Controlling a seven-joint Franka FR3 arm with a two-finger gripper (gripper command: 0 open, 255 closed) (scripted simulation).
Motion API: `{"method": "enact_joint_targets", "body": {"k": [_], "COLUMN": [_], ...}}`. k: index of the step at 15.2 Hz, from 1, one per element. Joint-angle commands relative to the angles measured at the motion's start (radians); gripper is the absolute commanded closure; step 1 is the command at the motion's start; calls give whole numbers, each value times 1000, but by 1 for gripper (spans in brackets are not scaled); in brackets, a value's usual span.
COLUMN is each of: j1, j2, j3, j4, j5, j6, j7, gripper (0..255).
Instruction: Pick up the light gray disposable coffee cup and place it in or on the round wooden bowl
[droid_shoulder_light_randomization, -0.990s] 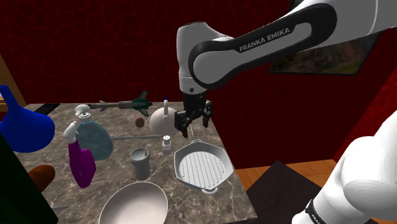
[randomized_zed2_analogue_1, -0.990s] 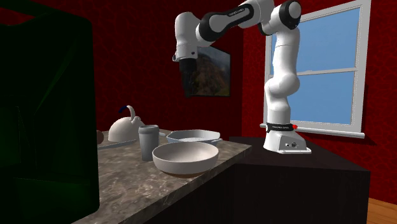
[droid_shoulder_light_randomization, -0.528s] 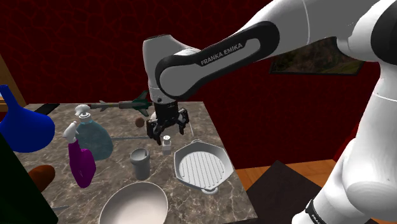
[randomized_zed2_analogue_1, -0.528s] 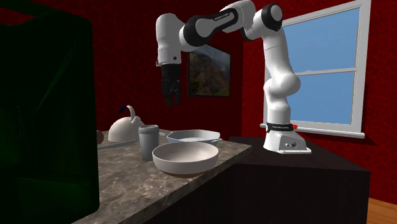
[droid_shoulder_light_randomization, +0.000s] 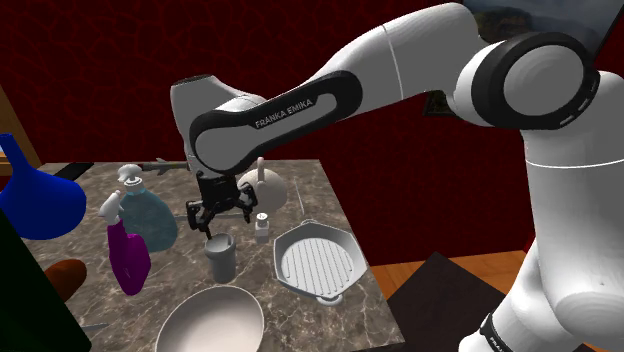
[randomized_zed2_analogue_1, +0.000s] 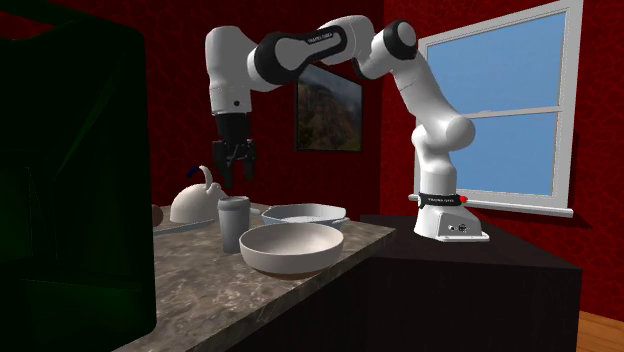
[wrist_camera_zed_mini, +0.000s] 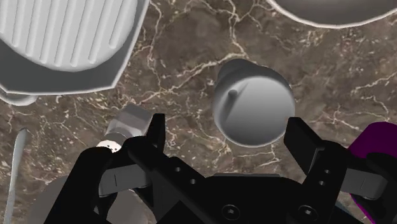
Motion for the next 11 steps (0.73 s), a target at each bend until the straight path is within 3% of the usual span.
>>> {"method": "enact_joint_targets", "body": {"k": [1,2,11], "j1": [37,49,47], "j2": [86,113,145], "j3": [-10,-14,-25], "j4": [98,134,79], "j5": [-25,-31,-47], "j6": [-16,-25,59], "j7": [30,36,48], "gripper": [0,0,0]}}
